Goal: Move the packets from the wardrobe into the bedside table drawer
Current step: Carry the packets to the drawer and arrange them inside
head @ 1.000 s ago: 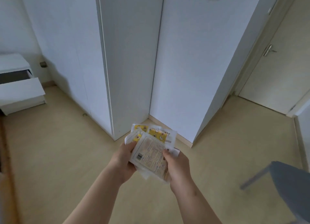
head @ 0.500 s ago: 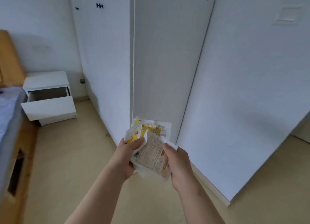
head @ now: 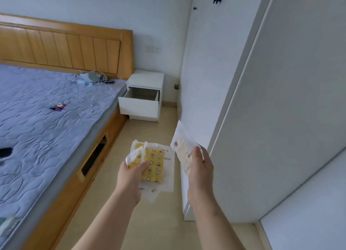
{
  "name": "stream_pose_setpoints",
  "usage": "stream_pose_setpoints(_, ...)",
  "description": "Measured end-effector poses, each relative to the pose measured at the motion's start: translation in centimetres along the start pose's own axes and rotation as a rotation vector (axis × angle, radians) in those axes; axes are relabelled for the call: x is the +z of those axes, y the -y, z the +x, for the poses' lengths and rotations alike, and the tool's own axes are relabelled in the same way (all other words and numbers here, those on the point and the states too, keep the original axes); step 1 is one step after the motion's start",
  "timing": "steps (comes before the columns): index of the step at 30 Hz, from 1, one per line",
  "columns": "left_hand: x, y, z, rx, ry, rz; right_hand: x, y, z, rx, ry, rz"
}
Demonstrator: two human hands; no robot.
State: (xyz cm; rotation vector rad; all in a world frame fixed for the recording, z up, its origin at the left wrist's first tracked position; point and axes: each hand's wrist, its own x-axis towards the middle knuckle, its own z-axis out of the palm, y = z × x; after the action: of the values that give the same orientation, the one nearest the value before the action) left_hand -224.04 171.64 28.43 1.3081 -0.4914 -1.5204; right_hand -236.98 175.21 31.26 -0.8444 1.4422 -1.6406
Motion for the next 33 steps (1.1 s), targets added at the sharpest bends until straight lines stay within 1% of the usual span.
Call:
stream_pose_setpoints(2, -0.2, -0.6, 1.6, 0.01, -0.046, -0.022, 2.8, -1.7, 1.3, -0.003, 0.237, -0.129)
stream_pose_setpoints(4, -0.2, -1.7, 3.5, 0.05, -0.057, -0.015, 5.4, -3.1, 2.7, 0.021, 0.423, -0.236)
stream_pose_setpoints(5, -0.1, -2.3, 4.6, 0.074, -0.06, -0.007, 6.6, -3.7, 3.6, 0.016, 0.474, -0.281)
stream_pose_setpoints(6, 0.0, -3.0, 5.8, 0.095, -0.067, -0.004, 7.7, -4.3, 4.8, -0.008, 0.484, -0.309)
stream_pose_setpoints(9, 0.5, -5.3, 9.8, 0.123, -0.063, -0.021, 10.8, -5.4, 9.7, -0.122, 0.336, -0.457)
stream_pose_setpoints(10, 0.8, -6.2, 11.3, 0.135, -0.046, -0.024, 12.0, -5.5, 11.4, -0.131, 0.294, -0.5)
stream_pose_setpoints(12, 1.6, -8.4, 14.6, 0.162, -0.006, -0.015, 14.7, -5.4, 14.8, -0.068, 0.241, -0.495)
stream_pose_setpoints(15, 3.1, -13.0, 19.7, 0.176, 0.042, -0.045, 18.7, -4.5, 19.9, 0.099, 0.189, -0.304)
stream_pose_setpoints(17, 4.0, -16.3, 23.0, 0.184, 0.07, -0.066, 21.2, -3.4, 23.4, 0.207, 0.211, -0.116)
stream_pose_setpoints(19, 4.9, -19.2, 26.2, 0.19, 0.104, -0.06, 23.4, -2.6, 26.6, 0.277, 0.235, -0.039)
stream_pose_setpoints(23, 6.9, -22.9, 32.0, 0.167, 0.169, 0.011, 26.4, -2.3, 32.2, 0.314, 0.161, 0.002)
stream_pose_setpoints(27, 8.7, -24.7, 37.1, 0.136, 0.249, 0.07, 28.3, -2.9, 38.1, 0.344, 0.146, 0.025)
stream_pose_setpoints(29, 9.5, -25.7, 40.0, 0.115, 0.262, 0.081, 29.6, -3.4, 41.3, 0.374, 0.176, 0.065)
stream_pose_setpoints(33, 11.1, -28.0, 45.8, 0.063, 0.272, -0.025, 32.6, -4.7, 48.3, 0.414, 0.288, 0.089)
